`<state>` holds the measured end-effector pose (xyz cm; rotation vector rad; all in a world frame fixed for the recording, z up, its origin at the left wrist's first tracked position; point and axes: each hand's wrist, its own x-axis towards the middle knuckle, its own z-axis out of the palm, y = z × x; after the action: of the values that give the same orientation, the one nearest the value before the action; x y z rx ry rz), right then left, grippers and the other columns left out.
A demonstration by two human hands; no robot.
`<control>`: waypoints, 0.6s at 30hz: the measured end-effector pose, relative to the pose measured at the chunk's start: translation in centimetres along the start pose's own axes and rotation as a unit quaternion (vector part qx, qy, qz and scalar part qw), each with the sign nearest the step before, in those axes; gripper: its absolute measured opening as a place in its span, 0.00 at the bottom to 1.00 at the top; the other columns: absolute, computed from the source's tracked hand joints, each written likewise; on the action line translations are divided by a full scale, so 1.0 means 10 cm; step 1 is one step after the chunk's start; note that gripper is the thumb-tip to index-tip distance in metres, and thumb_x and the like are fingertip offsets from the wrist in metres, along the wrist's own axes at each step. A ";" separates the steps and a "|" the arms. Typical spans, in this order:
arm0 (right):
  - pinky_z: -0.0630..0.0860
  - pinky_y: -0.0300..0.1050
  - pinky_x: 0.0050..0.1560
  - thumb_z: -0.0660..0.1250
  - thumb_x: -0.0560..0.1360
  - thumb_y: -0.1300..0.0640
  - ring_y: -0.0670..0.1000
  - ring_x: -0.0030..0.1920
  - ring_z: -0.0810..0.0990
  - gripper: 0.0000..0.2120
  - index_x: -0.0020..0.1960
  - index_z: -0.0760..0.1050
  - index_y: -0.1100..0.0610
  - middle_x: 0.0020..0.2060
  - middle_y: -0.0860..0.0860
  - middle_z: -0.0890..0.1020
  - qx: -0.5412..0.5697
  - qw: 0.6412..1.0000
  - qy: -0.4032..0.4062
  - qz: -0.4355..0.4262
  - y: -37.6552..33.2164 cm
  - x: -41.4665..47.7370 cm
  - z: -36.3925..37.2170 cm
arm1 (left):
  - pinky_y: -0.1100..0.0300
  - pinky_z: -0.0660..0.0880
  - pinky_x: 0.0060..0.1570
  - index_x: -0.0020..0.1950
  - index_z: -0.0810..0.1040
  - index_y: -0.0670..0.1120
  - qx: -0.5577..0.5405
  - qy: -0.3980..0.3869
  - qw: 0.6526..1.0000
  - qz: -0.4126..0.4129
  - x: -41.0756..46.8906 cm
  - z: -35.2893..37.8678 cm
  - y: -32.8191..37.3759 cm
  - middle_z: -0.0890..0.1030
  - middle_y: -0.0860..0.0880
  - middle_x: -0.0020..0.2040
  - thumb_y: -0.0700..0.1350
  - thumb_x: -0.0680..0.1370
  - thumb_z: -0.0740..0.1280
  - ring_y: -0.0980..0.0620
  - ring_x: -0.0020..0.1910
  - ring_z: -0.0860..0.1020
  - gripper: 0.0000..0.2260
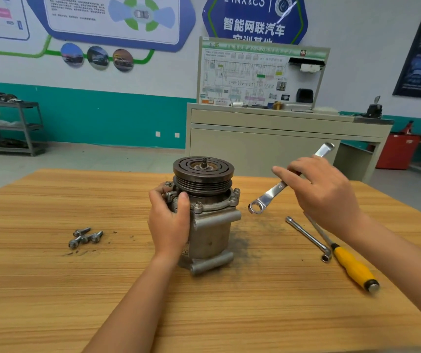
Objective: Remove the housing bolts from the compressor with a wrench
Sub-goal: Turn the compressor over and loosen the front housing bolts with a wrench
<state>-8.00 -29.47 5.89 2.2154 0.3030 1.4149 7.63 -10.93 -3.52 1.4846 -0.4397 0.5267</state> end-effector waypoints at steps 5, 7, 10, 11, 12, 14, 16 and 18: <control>0.77 0.55 0.45 0.63 0.74 0.70 0.59 0.39 0.81 0.11 0.53 0.80 0.64 0.37 0.61 0.81 -0.017 1.000 0.012 -0.012 -0.04 0.06 -0.18 | 0.68 0.67 0.38 0.55 0.66 0.48 0.000 -0.009 1.000 0.001 -0.01 -0.01 0.01 0.72 0.62 0.43 0.54 0.71 0.59 0.70 0.40 0.72 0.15; 0.76 0.55 0.45 0.63 0.74 0.70 0.59 0.39 0.81 0.11 0.54 0.80 0.63 0.37 0.61 0.81 -0.019 1.000 0.019 -0.011 -0.06 0.07 -0.19 | 0.64 0.67 0.38 0.55 0.66 0.48 0.000 -0.012 1.000 -0.001 -0.01 -0.02 0.01 0.72 0.61 0.43 0.54 0.71 0.58 0.68 0.40 0.72 0.16; 0.76 0.55 0.46 0.68 0.71 0.72 0.59 0.39 0.81 0.14 0.54 0.80 0.63 0.38 0.60 0.81 -0.023 0.999 0.022 -0.013 -0.08 0.06 -0.19 | 0.59 0.67 0.41 0.55 0.66 0.48 0.004 -0.016 1.000 0.000 -0.01 -0.03 0.03 0.72 0.61 0.44 0.54 0.72 0.58 0.66 0.42 0.72 0.16; 0.76 0.55 0.46 0.68 0.70 0.72 0.59 0.39 0.81 0.14 0.54 0.80 0.63 0.38 0.60 0.81 -0.024 0.999 0.021 -0.013 -0.09 0.06 -0.18 | 0.59 0.67 0.42 0.55 0.66 0.48 0.005 -0.017 1.000 0.001 -0.01 -0.03 0.03 0.72 0.61 0.44 0.54 0.72 0.58 0.65 0.42 0.71 0.16; 0.77 0.55 0.46 0.69 0.70 0.72 0.59 0.39 0.81 0.15 0.54 0.80 0.62 0.38 0.60 0.81 -0.023 0.999 0.021 -0.015 -0.10 0.06 -0.18 | 0.58 0.67 0.43 0.55 0.66 0.48 0.006 -0.016 1.000 0.001 -0.02 -0.03 0.03 0.72 0.61 0.44 0.54 0.72 0.58 0.65 0.42 0.71 0.16; 0.77 0.55 0.46 0.69 0.70 0.72 0.59 0.39 0.81 0.14 0.54 0.80 0.62 0.38 0.60 0.82 -0.021 1.000 0.020 -0.013 -0.11 0.06 -0.18 | 0.59 0.67 0.43 0.55 0.66 0.48 0.003 -0.015 1.000 -0.003 -0.02 -0.03 0.03 0.72 0.61 0.44 0.54 0.71 0.58 0.64 0.42 0.72 0.16; 0.77 0.55 0.47 0.69 0.70 0.71 0.58 0.39 0.81 0.13 0.53 0.80 0.63 0.37 0.59 0.82 -0.022 0.999 0.020 -0.011 -0.12 0.06 -0.16 | 0.59 0.66 0.43 0.55 0.66 0.49 0.000 -0.014 1.000 -0.003 -0.02 -0.03 0.02 0.72 0.62 0.44 0.54 0.71 0.58 0.65 0.42 0.72 0.16; 0.77 0.55 0.47 0.70 0.69 0.71 0.58 0.38 0.81 0.12 0.52 0.81 0.64 0.37 0.59 0.82 -0.026 0.999 0.015 -0.013 -0.14 0.06 -0.17 | 0.59 0.66 0.43 0.55 0.66 0.48 -0.001 -0.012 1.000 0.001 -0.02 -0.03 0.02 0.72 0.61 0.44 0.54 0.71 0.59 0.66 0.42 0.71 0.16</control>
<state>-9.11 -27.51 6.20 2.1427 0.3014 1.4270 7.39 -10.62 -3.50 1.4902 -0.4606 0.5098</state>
